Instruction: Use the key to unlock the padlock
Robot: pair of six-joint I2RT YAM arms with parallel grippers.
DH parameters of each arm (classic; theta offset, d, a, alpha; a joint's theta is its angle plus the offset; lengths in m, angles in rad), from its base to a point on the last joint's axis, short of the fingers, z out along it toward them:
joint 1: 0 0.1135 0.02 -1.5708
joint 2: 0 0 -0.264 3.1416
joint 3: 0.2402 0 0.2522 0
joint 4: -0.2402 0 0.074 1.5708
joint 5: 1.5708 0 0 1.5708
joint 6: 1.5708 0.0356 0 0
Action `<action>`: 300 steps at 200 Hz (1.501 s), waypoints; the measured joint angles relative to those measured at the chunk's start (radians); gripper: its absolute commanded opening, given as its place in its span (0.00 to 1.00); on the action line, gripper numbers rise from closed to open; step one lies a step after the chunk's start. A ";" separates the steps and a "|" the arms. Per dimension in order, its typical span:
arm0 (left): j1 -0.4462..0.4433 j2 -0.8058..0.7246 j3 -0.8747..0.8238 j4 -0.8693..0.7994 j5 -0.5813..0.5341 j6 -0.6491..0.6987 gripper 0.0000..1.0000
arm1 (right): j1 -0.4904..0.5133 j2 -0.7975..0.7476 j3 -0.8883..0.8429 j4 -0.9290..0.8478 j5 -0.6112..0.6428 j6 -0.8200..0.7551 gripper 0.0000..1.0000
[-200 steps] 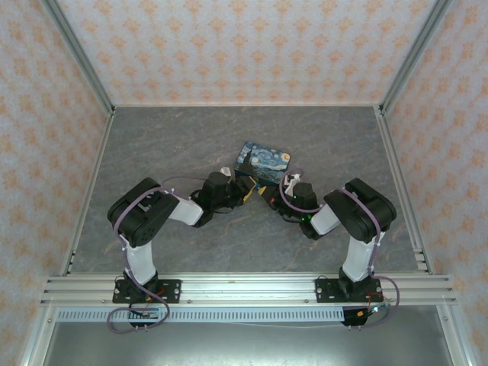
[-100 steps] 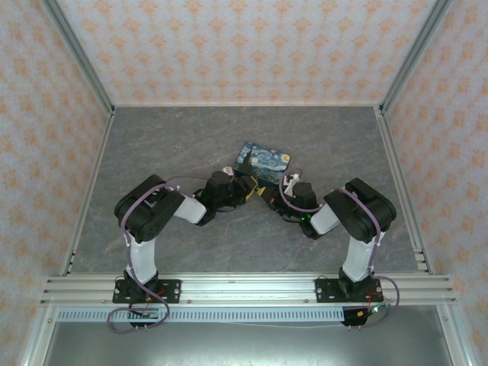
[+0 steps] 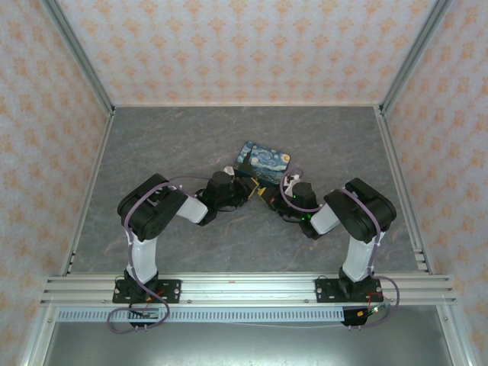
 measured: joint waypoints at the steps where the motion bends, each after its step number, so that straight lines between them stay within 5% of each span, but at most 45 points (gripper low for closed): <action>1: 0.000 0.000 0.000 0.000 0.000 0.001 0.14 | 0.000 0.000 0.000 0.000 0.000 0.000 0.06; 47: -0.001 -0.003 0.001 -0.006 -0.003 0.005 0.01 | 0.000 -0.046 -0.001 -0.040 0.002 -0.008 0.29; 105: -0.002 -0.066 0.002 -0.104 -0.018 0.001 0.00 | -0.010 -0.223 -0.014 -0.223 0.029 -0.151 0.47; 171: -0.002 -0.144 0.038 -0.310 -0.018 -0.047 0.00 | -0.011 -0.591 0.035 -0.701 0.142 -0.546 0.69; 227: -0.002 -0.204 0.093 -0.494 -0.014 -0.058 0.00 | 0.008 -0.755 0.088 -0.868 0.167 -0.888 0.83; 300: -0.002 -0.215 0.129 -0.608 0.009 -0.055 0.00 | 0.066 -0.906 0.064 -0.948 0.221 -1.434 0.83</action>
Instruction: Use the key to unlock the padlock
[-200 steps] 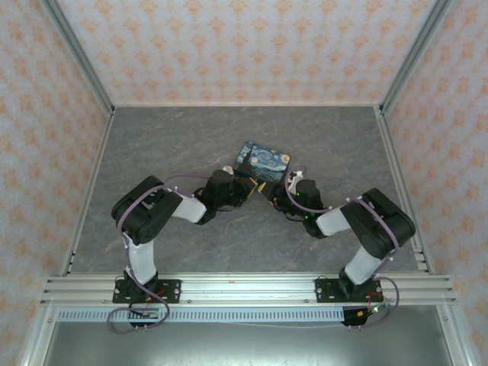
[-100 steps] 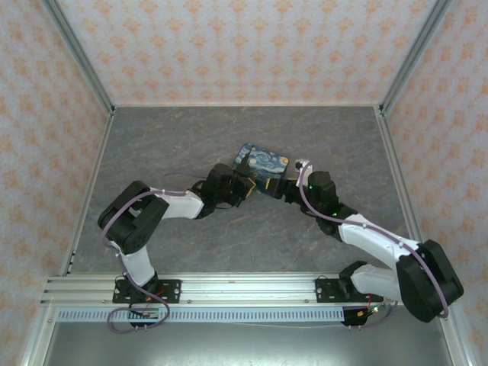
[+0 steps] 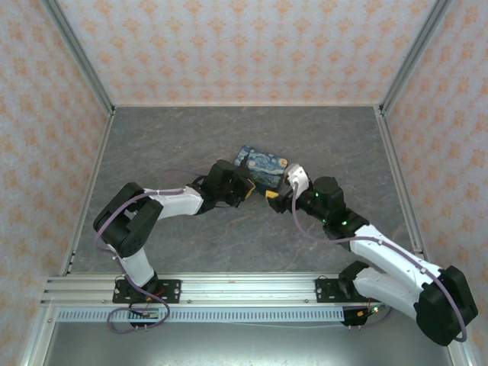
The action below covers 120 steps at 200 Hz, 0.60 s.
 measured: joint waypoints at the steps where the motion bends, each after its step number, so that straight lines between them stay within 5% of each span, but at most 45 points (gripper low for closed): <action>1: 0.000 0.000 0.000 -0.001 0.000 0.000 0.00 | 0.003 -0.003 -0.003 0.001 0.004 -0.013 0.83; 68: -0.012 -0.007 0.029 -0.043 0.000 0.000 0.00 | 0.188 0.040 -0.134 0.113 0.315 -0.422 0.82; 120: -0.023 -0.007 0.037 -0.044 0.002 -0.001 0.00 | 0.252 0.180 -0.167 0.246 0.479 -0.562 0.77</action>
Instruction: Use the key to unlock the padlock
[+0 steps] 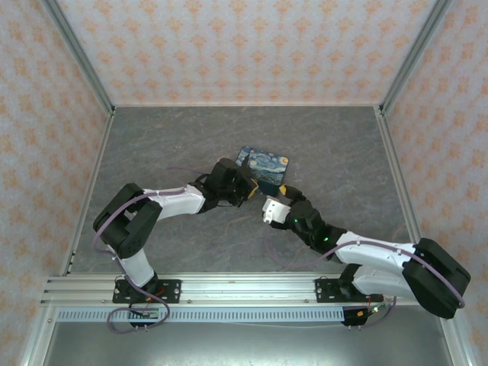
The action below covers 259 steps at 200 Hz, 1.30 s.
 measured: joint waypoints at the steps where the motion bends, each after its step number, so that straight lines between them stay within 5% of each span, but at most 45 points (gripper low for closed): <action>1: 0.000 0.000 0.000 0.000 0.000 0.000 0.00 | 0.000 0.002 0.000 0.001 0.001 0.000 0.77; 148: -0.009 0.000 0.011 0.000 0.002 0.000 0.00 | 0.001 0.286 0.082 0.170 0.002 0.002 0.46; 259: -0.015 0.000 0.011 0.000 0.005 0.000 0.00 | 0.001 0.352 0.091 0.231 0.002 0.005 0.35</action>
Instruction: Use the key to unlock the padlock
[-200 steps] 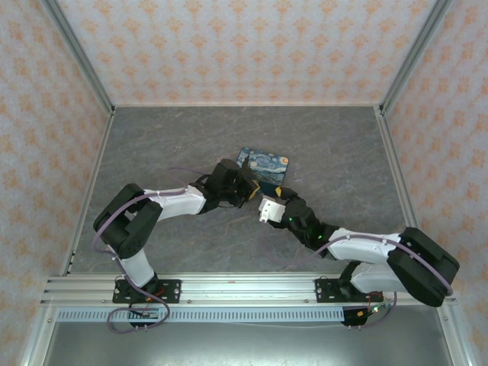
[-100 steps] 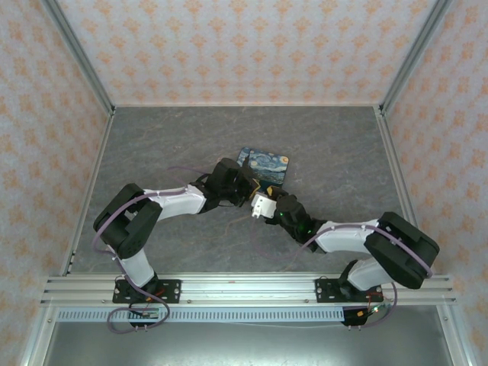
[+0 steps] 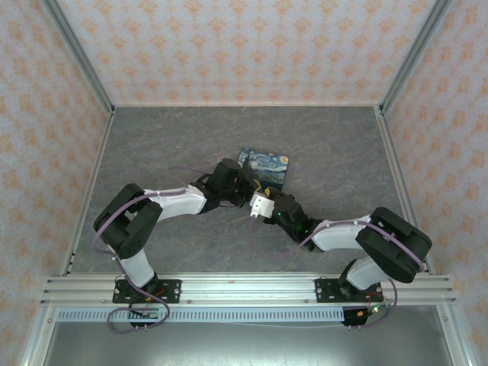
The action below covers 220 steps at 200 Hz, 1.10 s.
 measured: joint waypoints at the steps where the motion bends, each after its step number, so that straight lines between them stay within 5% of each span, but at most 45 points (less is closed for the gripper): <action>1: 0.000 0.000 0.000 0.000 0.000 0.000 0.00 | 0.000 0.000 0.000 0.000 0.000 0.000 0.35; 153: 0.000 0.000 0.000 -0.002 -0.005 0.000 0.00 | 0.000 0.018 0.015 0.018 0.008 0.050 0.00; 220: 0.000 0.000 0.000 -0.001 -0.006 0.000 0.00 | 0.000 0.020 0.015 0.022 0.014 0.082 0.00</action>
